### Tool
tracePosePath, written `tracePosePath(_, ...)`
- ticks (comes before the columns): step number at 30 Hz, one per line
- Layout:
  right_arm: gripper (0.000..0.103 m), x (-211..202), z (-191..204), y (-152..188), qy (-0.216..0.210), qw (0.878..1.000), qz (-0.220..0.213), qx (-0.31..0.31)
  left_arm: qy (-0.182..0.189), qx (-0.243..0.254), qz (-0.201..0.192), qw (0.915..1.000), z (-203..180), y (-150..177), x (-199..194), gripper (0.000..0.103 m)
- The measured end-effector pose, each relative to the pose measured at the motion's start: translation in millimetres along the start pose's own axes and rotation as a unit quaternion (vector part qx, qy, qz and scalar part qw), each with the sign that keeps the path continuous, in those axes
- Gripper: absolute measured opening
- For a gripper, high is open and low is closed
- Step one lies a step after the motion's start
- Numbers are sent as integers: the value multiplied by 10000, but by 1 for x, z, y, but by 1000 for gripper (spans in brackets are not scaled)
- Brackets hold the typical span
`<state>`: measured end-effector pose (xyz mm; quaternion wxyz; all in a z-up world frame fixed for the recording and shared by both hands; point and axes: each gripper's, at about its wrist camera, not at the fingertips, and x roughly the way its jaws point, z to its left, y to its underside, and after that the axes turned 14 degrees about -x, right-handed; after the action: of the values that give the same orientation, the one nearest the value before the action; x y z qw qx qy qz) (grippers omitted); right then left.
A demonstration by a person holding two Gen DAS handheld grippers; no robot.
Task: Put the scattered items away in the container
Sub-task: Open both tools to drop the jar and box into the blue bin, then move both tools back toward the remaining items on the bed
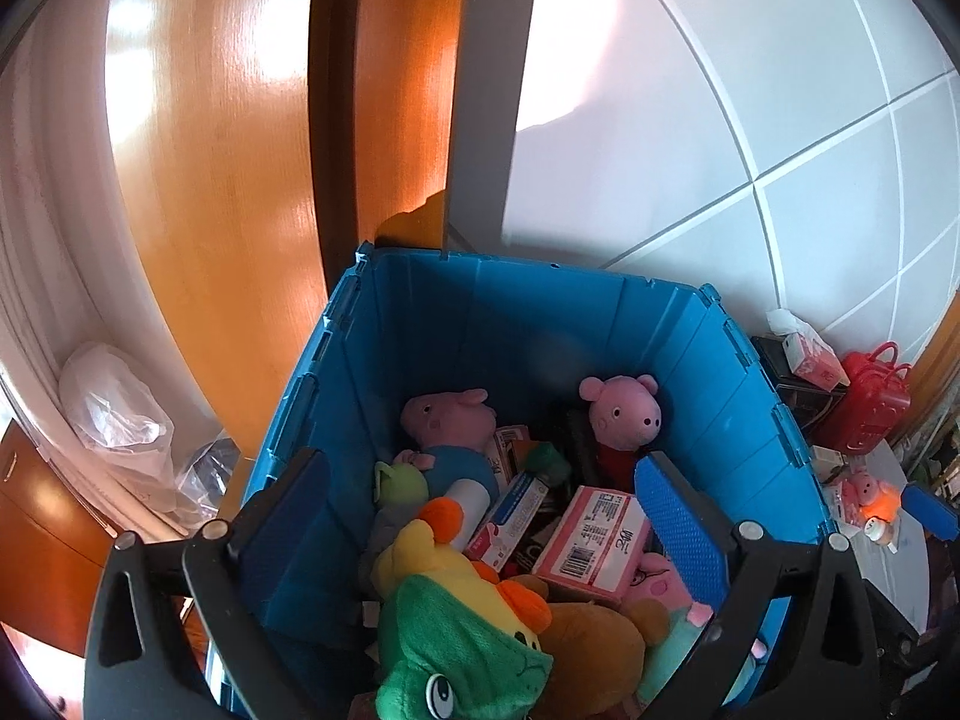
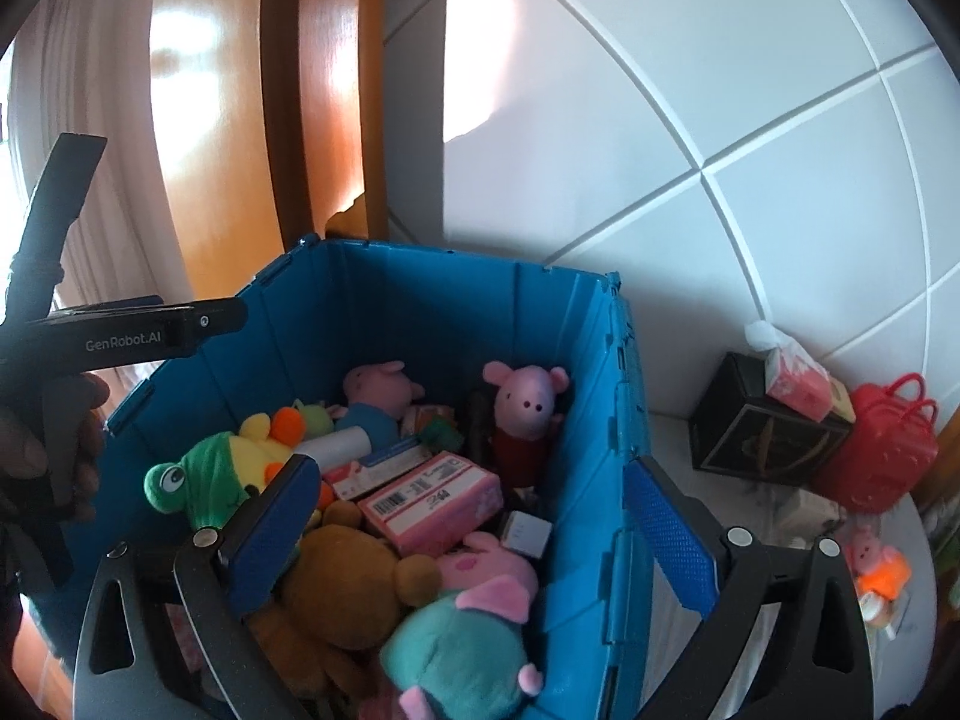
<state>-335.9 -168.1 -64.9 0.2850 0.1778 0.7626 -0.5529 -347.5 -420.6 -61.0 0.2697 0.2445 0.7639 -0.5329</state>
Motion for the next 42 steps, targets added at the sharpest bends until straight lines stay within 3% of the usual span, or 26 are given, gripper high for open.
tracePosePath(7,102,-33,-16,26,73,9998,-139,134,243,273,6,9993,-39,25,-18,103)
tracePosePath(16,102,-78,-61,74,46,9988,-307,372,209,504,37,9985,-103,68,-43,103)
tracePosePath(32,102,-148,-207,176,-136,9988,-410,243,182,452,38,9988,-278,165,-75,103)
tracePosePath(42,102,-173,-283,251,-149,9990,-252,346,199,592,242,9978,-357,228,-78,103)
